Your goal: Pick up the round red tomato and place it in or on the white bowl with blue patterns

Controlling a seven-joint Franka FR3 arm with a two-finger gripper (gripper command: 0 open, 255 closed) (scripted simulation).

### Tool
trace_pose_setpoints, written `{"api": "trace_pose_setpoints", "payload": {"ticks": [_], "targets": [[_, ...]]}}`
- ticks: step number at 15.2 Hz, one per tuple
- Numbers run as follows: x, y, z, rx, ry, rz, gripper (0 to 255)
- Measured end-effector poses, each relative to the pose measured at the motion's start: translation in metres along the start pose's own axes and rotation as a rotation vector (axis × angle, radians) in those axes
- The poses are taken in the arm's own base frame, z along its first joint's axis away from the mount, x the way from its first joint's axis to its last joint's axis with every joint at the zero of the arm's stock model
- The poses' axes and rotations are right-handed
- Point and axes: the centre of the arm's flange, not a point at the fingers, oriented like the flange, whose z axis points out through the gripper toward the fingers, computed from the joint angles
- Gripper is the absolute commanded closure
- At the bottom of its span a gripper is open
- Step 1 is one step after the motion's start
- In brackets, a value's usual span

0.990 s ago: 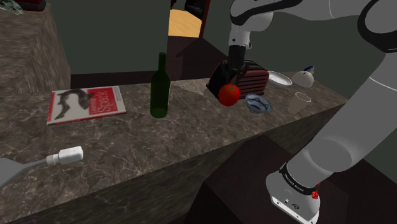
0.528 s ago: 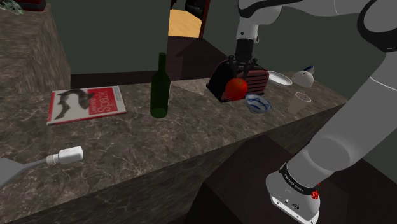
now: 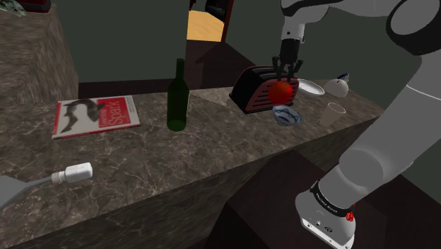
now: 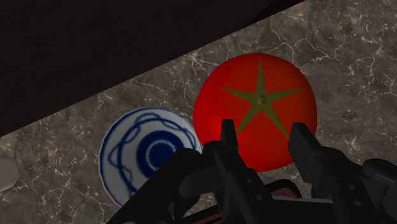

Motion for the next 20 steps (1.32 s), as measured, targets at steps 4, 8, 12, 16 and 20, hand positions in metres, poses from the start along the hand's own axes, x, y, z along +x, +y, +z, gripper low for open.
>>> {"api": "trace_pose_setpoints", "payload": {"ticks": [4,8,12,16,20], "targets": [[0.022,0.046,-0.015,0.000,0.000,0.000,255],[0.038,0.093,-0.037,0.000,0.000,0.001,255],[0.056,0.130,-0.051,0.000,0.000,0.000,255],[0.065,0.136,-0.037,0.000,-0.001,-0.001,255],[0.074,0.133,-0.019,0.000,-0.001,-0.001,255]]}}
